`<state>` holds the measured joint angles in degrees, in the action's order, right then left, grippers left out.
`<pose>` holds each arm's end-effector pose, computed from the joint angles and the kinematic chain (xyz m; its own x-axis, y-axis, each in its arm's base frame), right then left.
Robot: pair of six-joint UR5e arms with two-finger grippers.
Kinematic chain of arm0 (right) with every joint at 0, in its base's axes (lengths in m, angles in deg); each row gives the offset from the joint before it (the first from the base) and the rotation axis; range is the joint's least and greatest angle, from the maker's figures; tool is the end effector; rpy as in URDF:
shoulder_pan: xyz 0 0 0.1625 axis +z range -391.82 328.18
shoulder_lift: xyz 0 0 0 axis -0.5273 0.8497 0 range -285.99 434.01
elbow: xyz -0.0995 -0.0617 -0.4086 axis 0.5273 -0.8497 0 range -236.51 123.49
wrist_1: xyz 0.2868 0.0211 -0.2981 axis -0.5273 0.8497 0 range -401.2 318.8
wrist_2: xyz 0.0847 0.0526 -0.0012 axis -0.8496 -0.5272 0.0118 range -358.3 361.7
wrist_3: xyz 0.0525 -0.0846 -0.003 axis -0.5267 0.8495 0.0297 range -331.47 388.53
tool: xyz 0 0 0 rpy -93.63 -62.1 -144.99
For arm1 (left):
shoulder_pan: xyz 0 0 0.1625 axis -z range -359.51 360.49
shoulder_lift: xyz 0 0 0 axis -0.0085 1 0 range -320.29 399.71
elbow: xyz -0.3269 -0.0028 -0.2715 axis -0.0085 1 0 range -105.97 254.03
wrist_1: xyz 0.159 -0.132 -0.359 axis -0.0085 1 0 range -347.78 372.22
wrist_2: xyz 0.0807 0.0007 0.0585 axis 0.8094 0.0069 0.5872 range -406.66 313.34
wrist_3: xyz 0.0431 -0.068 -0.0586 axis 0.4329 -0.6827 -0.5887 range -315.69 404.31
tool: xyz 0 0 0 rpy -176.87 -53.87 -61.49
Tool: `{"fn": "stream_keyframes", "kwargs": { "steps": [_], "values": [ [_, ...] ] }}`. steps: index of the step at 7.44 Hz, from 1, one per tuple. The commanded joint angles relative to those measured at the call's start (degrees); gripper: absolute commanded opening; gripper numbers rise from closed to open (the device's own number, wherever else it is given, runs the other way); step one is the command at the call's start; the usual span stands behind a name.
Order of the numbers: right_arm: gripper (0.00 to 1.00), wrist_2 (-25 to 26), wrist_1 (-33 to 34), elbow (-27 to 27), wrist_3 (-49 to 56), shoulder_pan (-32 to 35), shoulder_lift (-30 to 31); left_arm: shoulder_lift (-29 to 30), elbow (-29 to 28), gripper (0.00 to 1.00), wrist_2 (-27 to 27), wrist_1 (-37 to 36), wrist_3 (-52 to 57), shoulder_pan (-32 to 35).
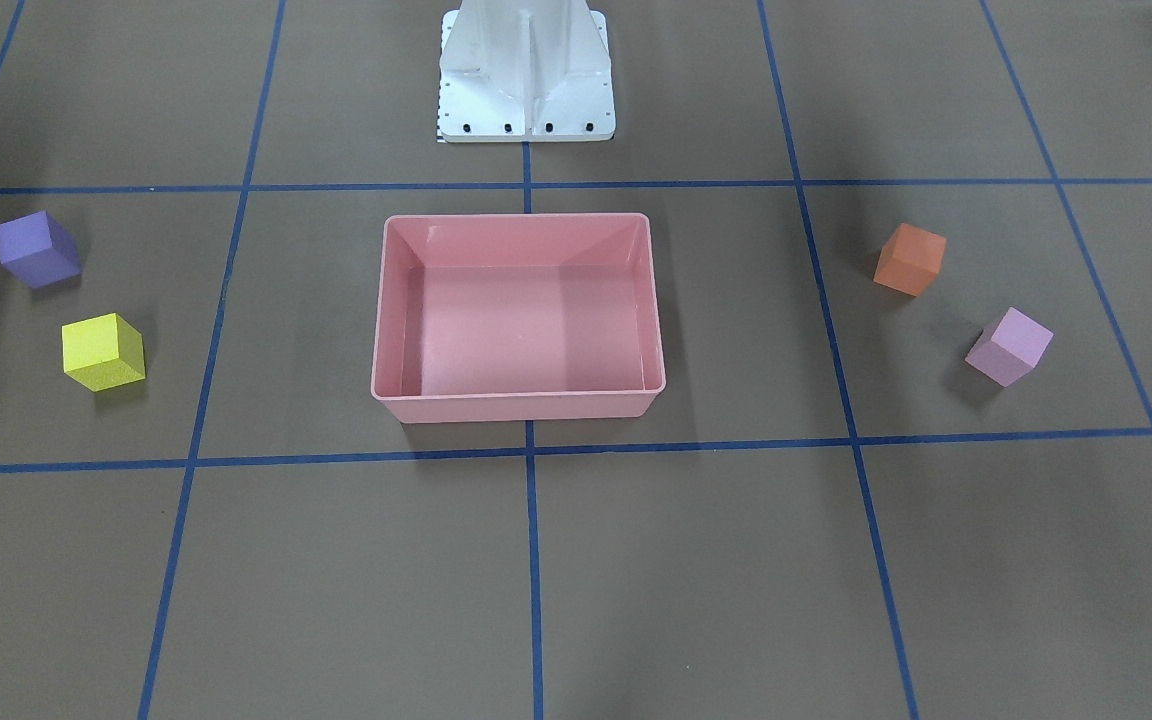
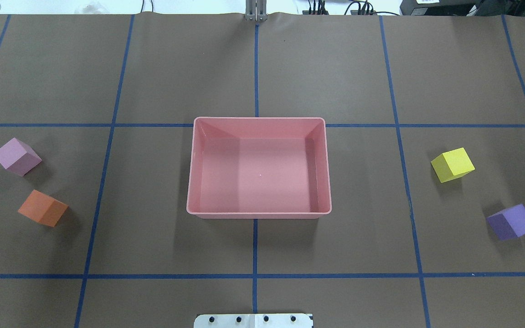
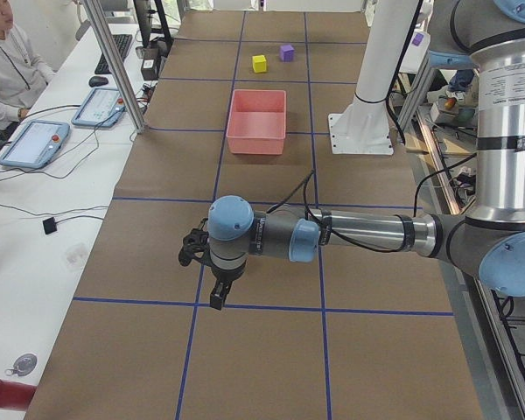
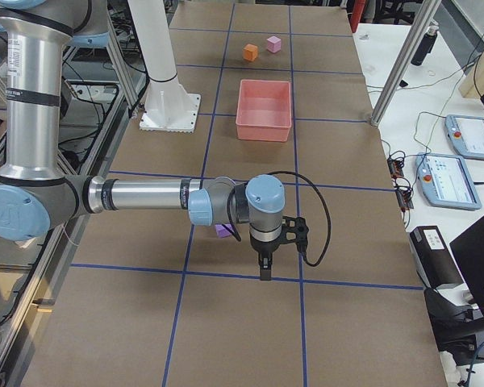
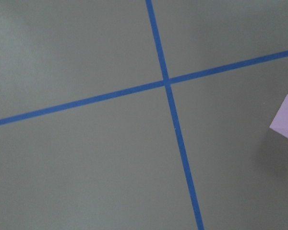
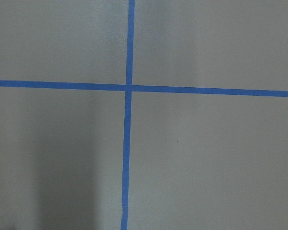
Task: Place blocks into pink bin with both arms
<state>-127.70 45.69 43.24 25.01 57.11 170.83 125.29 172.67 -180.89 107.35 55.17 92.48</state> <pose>0.0616 -0.4497 0.6305 0.7710 -0.0200 0.6365 -0.0289 0.9974 0.0664 -0.0801 -0.4658 0.6115 0.7136 0.2726 -0.6453 -0.1020 0.9518 0.2893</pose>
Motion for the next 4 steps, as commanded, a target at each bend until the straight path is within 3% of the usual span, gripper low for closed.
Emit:
{"fn": "stream_keyframes", "kwargs": {
  "steps": [1, 3, 4],
  "values": [
    [1.00, -0.07, 0.03, 0.09, -0.08, -0.51, -0.13, 0.99, 0.06, 1.00, -0.15, 0.58, -0.06, -0.93],
    [1.00, -0.07, 0.12, 0.00, -0.08, -1.04, -0.40, 0.82, -0.29, 1.00, -0.50, 6.27, -1.27, -2.42],
    [1.00, -0.07, 0.12, 0.00, -0.08, -1.13, -0.40, 1.60, -1.07, 1.00, -0.50, 6.73, -3.20, -7.65]
  ]
}}
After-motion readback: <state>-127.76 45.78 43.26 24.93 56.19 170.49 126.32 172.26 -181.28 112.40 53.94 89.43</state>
